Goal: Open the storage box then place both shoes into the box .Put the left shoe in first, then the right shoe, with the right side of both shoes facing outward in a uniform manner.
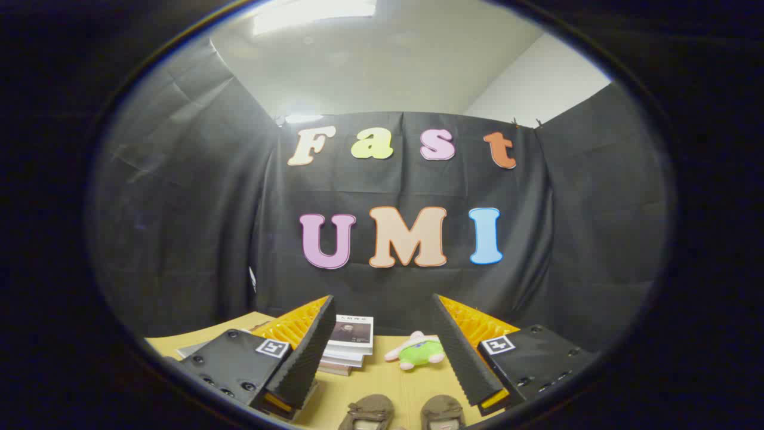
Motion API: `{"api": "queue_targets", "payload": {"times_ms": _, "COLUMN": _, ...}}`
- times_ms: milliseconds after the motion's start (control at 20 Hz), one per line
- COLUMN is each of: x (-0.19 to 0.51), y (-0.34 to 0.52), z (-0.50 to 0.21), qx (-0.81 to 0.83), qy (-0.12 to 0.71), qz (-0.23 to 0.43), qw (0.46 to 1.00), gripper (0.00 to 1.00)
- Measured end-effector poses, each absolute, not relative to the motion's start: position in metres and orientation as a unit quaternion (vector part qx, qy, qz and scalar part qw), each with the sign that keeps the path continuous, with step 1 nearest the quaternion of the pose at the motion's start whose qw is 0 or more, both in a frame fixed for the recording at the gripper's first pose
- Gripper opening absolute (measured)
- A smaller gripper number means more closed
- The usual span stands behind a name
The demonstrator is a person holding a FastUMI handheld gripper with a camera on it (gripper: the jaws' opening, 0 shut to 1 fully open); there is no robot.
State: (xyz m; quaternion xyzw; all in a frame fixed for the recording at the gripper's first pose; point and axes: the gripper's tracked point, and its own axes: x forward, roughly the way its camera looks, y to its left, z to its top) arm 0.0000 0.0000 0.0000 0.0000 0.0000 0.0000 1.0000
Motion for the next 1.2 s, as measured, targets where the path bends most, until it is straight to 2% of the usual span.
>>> {"api": "queue_targets", "payload": {"times_ms": 650, "x": -0.002, "y": 0.001, "z": -0.014, "qx": 0.009, "qy": 0.022, "qz": 0.011, "qw": 1.0, "gripper": 1.0}}
{"api": "queue_targets", "payload": {"times_ms": 1200, "x": -0.011, "y": 0.045, "z": -0.074, "qx": 0.13, "qy": 0.119, "qz": 0.075, "qw": 0.981, "gripper": 1.0}}
